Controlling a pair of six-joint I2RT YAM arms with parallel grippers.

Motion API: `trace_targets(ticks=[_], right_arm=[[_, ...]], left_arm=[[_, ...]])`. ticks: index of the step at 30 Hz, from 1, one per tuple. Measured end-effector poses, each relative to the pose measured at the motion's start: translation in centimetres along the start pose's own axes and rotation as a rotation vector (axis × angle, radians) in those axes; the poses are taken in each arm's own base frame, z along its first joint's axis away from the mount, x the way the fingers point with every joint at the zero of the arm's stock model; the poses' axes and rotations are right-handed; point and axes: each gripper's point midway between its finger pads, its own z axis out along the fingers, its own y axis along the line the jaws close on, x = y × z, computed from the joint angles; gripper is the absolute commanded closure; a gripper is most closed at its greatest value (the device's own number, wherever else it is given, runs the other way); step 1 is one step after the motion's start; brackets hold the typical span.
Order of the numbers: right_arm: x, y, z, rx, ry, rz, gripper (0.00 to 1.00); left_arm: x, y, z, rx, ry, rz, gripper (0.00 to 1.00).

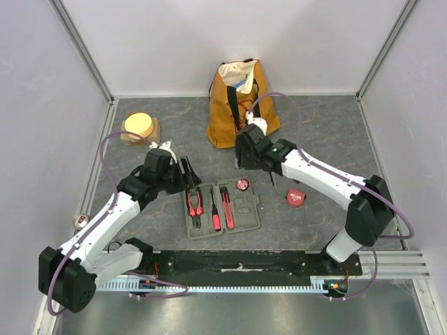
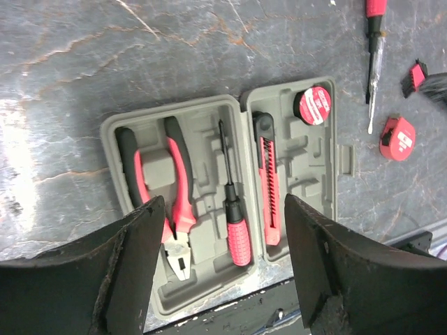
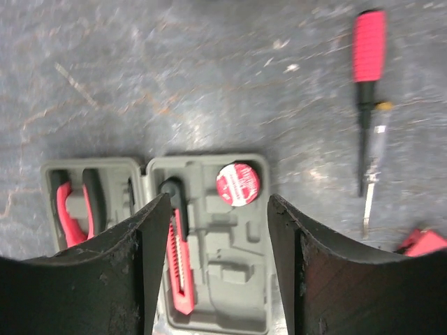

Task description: Pack the tool kit

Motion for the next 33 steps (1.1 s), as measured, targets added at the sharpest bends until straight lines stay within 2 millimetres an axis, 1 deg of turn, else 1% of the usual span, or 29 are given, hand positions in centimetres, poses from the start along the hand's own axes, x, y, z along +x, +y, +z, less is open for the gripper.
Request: trace_targets(ticks=[4, 6, 8, 10, 12, 16, 19, 22, 26, 30, 33], right_arm=[[-2.5, -3.3, -0.7, 0.07, -0.065, 0.055, 0.32], [-3.2, -5.4, -1.0, 0.115, -0.088, 0.082, 0.31], [-3.5, -7.4, -1.0, 0.162, -0.1, 0.101, 0.31], [-3.4, -9.1, -0.7, 0.2, -0.098, 0.114, 0.32], [-2.9, -10.8, -0.1, 0.238, -0.081, 0.124, 0.34], [-1.5, -14.0, 1.2, 0.301, -0.029, 0.143, 0.39], [-1.0, -15.7, 2.8, 0.314, 0.015, 0.151, 0.45], [-0.4, -16.3, 4.7, 0.292, 0.056, 0.121, 0.48], [0.3, -15.1, 6.9, 0.214, 0.11, 0.05, 0.49], [-0.2, -13.8, 9.3, 0.158, 0.128, 0.001, 0.47], [-0.3, -13.4, 10.7, 0.136, 0.136, -0.023, 0.46]], left_arm=[[-0.4, 1.4, -0.4, -0.04, -0.029, -0.024, 0.23], [-0.2, 2.7, -0.2, -0.078, -0.028, -0.045, 0.23], [0.5, 4.2, 0.1, -0.121, -0.013, -0.066, 0.23], [1.1, 5.3, 0.3, -0.152, 0.006, -0.081, 0.23], [1.5, 6.0, 0.5, -0.177, 0.023, -0.089, 0.23], [2.1, 6.7, 1.0, -0.195, 0.04, -0.097, 0.23], [2.5, 7.0, 1.4, -0.195, 0.051, -0.107, 0.23], [2.3, 6.8, 2.0, -0.178, 0.055, -0.115, 0.23], [1.9, 6.6, 2.8, -0.168, 0.056, -0.118, 0.24], [0.9, 6.6, 3.2, -0.176, 0.055, -0.13, 0.24], [-0.2, 6.5, 3.2, -0.174, 0.038, -0.141, 0.24]])
